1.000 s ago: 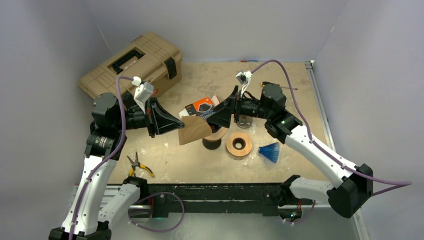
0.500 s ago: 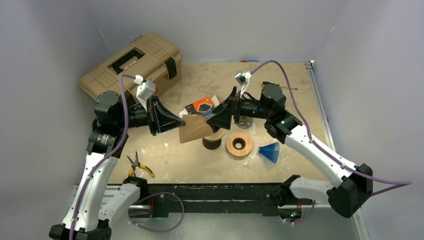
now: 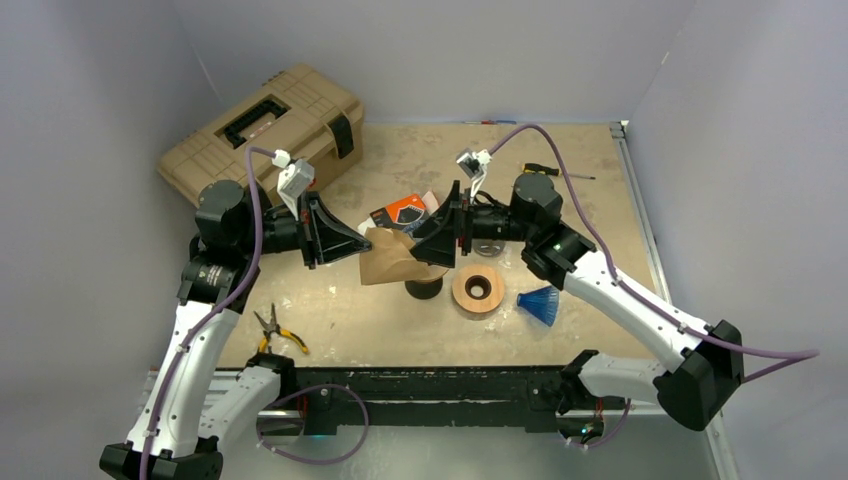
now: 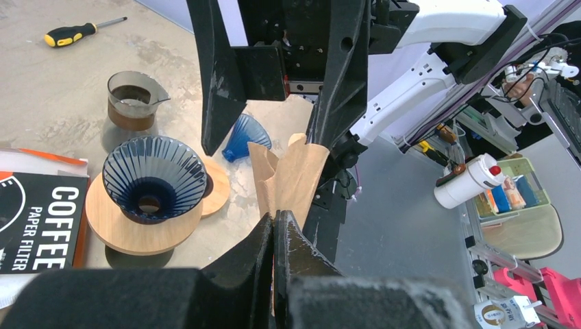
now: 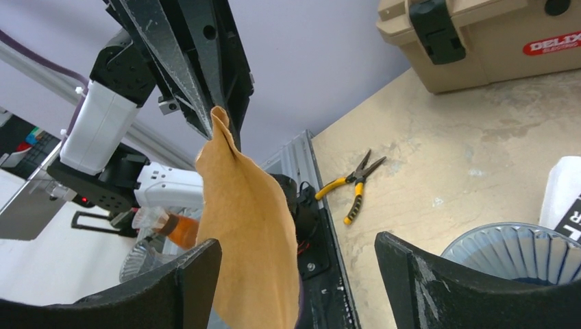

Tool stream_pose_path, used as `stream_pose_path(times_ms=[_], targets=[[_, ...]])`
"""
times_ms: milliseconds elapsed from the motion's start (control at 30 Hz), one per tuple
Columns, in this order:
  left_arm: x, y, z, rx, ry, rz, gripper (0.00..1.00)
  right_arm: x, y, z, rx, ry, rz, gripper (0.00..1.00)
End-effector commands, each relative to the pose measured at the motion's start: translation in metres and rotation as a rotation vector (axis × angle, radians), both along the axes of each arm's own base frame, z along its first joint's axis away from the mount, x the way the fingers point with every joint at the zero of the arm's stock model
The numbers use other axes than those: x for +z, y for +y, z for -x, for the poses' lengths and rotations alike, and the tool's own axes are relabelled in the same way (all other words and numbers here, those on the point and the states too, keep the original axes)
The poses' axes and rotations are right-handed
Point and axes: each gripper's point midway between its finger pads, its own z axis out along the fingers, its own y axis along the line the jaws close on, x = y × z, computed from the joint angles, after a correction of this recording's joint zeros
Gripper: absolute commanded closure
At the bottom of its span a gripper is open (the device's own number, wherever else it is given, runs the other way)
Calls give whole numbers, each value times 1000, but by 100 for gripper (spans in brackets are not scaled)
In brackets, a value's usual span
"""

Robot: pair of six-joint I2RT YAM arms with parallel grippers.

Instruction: Place the coffee filter in the dripper

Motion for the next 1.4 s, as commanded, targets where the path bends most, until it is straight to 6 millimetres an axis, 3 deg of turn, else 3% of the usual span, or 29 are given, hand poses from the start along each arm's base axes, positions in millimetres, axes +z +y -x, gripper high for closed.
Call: stream_pose_path(times_ms=[0,333,600,900,1100,1233,1367], targets=[[4,1,-2,6,-38,8,100,7,9,8,54,-23,-27,16],[4,1,-1,2,-34,9,100,5,18,11,73,-17,-26,54],[3,1,-1,1,-31,7,100,6,19,10,67,-19,-26,100],[0,1,-1,1,-30,3,100,11,12,-1,-30,-47,-14,100],[1,1,-3,8,-32,4,73,19,8,0,-49,-70,-27,100],[2,1,-5,24,-33,2,43,18,6,-3,-76,-73,-19,100],[2,4,-12,76,-31,-8,25,19,2,-8,-123,-76,-1,100]])
